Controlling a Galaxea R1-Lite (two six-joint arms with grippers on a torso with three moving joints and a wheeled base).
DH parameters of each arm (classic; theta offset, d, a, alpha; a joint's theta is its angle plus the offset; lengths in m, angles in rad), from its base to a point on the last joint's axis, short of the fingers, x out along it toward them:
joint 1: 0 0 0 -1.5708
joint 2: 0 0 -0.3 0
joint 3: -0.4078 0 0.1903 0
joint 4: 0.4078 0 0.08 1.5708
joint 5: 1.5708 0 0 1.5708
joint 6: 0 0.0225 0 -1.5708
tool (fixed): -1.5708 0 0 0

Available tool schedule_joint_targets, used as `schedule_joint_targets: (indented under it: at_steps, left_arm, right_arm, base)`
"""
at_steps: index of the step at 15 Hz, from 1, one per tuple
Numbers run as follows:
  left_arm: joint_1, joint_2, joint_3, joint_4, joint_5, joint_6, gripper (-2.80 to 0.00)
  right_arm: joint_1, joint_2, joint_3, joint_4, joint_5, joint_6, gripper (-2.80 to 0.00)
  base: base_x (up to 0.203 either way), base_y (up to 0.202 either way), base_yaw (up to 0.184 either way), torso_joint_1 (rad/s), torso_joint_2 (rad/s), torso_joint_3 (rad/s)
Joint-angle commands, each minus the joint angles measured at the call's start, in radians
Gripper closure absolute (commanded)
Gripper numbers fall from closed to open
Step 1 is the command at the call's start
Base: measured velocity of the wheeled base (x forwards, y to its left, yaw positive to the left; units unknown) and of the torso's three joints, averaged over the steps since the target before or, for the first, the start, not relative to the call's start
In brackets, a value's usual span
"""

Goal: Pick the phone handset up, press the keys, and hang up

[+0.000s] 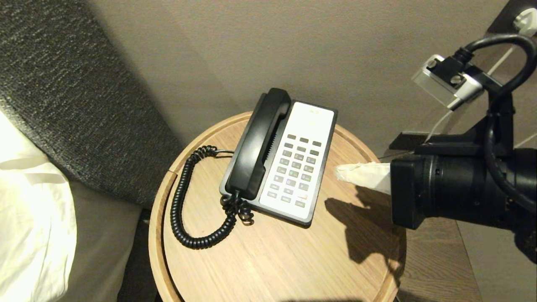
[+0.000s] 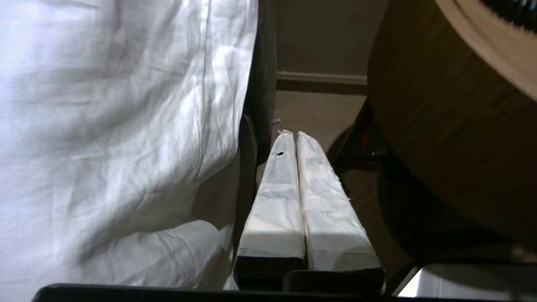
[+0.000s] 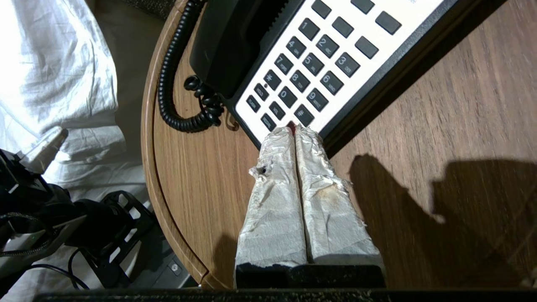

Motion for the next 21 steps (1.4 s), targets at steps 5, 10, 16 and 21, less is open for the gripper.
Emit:
schedule_joint_targets:
  at_steps: [5,10,16,21]
  left_arm:
    - [0.000,0.000,0.023,-0.021,0.000,-0.003,0.00]
    - [0.000,0.000,0.023,-0.021,0.000,-0.001,0.00]
    - [0.000,0.000,0.023,-0.021,0.000,-0.003,0.00]
    - [0.000,0.000,0.023,-0.021,0.000,-0.003,0.00]
  right_arm:
    - [0.001,-0.045,0.038,-0.020,-0.016,0.003,0.00]
    - [-0.256,-0.214,0.134,0.018,-0.068,-0.003,0.00]
    - [-0.885,-0.823,0.581,0.041,0.203,-0.104,0.00]
    - [-1.020,-1.119,0.940,-0.022,0.294,-0.313,0.00]
  base:
    - [0.000,0.000,0.000,0.000,0.00,0.000]
    - [0.000,0.000,0.000,0.000,0.00,0.000]
    - [0.000,0.000,0.000,0.000,0.00,0.000]
    - [0.000,0.000,0.000,0.000,0.00,0.000]
